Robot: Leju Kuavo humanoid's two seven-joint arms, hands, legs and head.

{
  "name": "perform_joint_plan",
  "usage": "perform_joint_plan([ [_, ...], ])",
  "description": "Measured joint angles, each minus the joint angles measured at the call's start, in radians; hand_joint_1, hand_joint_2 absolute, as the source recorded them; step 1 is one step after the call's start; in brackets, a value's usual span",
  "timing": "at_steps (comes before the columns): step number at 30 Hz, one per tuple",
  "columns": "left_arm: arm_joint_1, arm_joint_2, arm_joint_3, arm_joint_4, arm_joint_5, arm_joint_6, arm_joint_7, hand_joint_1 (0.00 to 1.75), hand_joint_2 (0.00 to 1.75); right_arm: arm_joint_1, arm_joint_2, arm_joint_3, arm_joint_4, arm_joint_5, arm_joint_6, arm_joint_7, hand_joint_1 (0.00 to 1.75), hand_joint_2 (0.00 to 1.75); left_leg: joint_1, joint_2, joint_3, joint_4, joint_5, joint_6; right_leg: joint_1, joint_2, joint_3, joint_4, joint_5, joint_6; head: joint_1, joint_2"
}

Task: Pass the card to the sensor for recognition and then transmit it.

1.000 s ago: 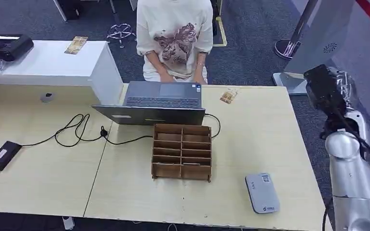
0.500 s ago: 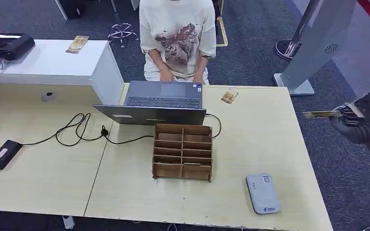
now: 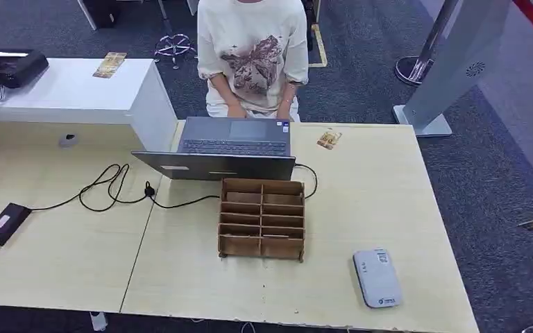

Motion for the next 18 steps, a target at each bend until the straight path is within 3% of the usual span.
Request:
perform_joint_plan([
  [4,-0.005,0.001,0.0,0.0,-0.01,-0.002,0.0,0.0,0.0,0.13,-0.14,-0.142,-0.092,-0.073,-0.005,0.078,1.75,1.75,0.0,0.005,0.002,0.0,0.0,0.0,0.0,0.004,0.0,0.001,0.0,0.0,0.001,0.0],
  [8,-0.011,0.0,0.0,0.0,-0.021,-0.004,0.0,0.0,0.0,0.207,-0.266,-0.188,-0.149,-0.104,-0.048,0.086,1.75,1.75,0.0,0.006,0.003,0.0,0.0,0.0,0.0,0.005,0.0,0.002,0.001,-0.001,0.001,0.0],
  [18,-0.016,-0.001,0.0,0.0,-0.048,-0.006,0.004,0.0,0.0,0.465,-0.592,-0.173,-0.158,-0.064,-0.208,-0.05,1.75,1.75,0.0,0.007,0.004,0.0,0.001,-0.001,0.0,0.006,0.001,0.002,0.001,-0.001,0.001,0.0],
])
